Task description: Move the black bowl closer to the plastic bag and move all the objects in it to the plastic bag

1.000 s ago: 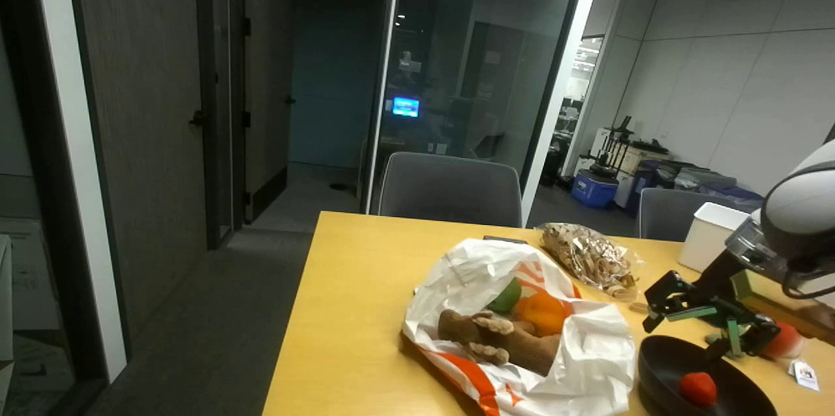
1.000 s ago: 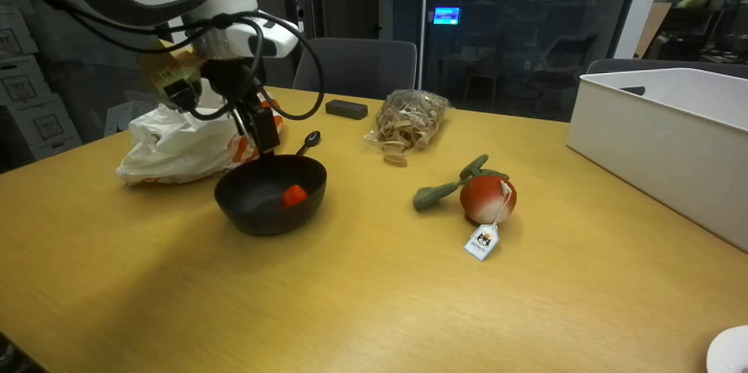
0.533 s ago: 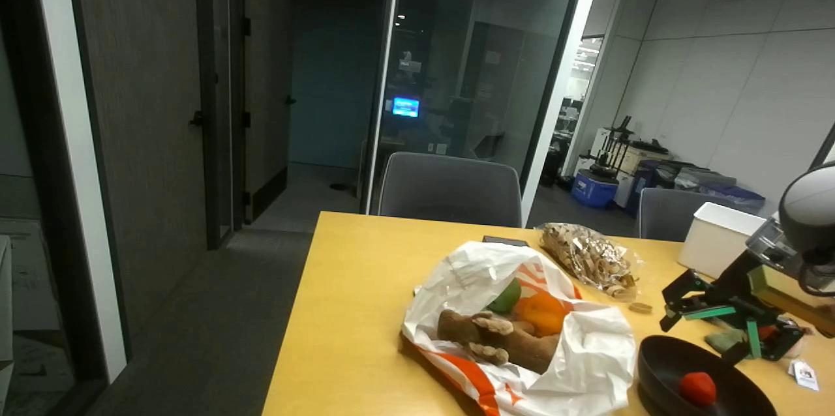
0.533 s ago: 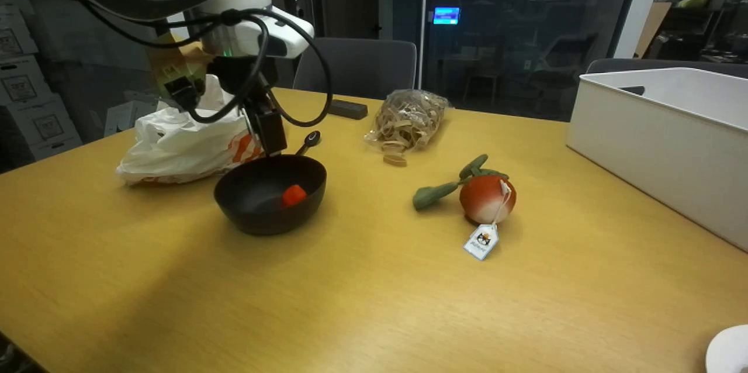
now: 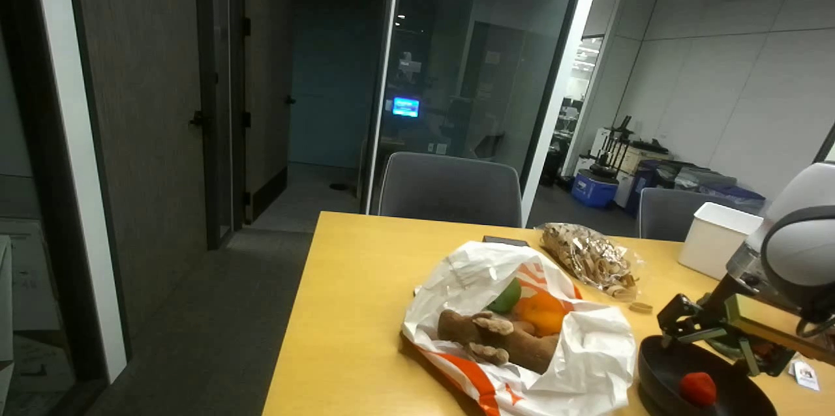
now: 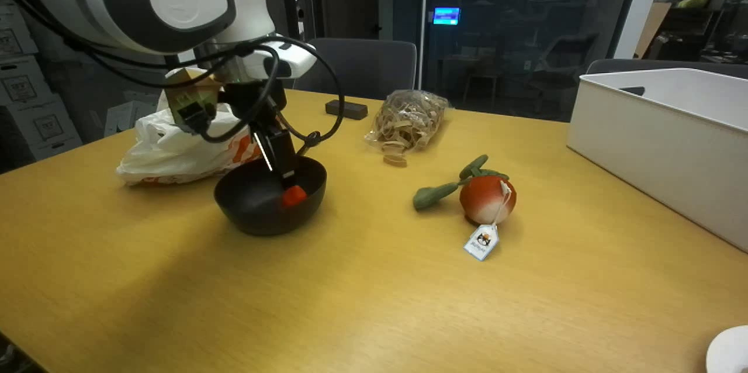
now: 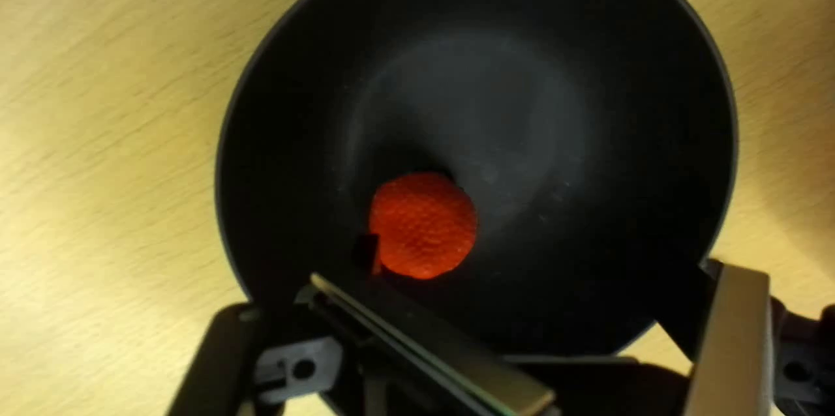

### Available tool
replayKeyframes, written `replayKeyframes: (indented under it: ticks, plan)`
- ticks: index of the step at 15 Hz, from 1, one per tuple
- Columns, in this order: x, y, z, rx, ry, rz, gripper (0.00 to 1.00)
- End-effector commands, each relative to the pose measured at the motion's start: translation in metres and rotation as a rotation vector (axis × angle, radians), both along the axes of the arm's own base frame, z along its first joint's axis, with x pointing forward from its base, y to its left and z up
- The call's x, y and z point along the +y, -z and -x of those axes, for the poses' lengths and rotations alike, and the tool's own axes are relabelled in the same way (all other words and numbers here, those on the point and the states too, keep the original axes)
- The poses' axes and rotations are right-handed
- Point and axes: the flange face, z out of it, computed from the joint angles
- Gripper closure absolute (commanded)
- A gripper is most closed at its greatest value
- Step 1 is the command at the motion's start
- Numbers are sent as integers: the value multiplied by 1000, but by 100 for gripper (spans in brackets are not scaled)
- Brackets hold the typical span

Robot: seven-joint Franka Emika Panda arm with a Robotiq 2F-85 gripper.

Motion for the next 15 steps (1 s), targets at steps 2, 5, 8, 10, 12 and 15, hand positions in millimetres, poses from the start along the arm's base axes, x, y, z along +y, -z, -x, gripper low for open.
replayKeyframes:
  ticks: [2, 5, 8, 10, 12, 15]
  plan:
    - [-7, 15, -5, 9, 34, 48, 0]
    - [-10, 22, -6, 12, 44, 67, 0]
    - [-11, 24, -6, 7, 44, 72, 34]
    - [-11, 25, -6, 5, 42, 74, 49]
    - [-11, 26, -6, 4, 41, 77, 65]
    - [-10, 22, -5, -3, 41, 77, 78]
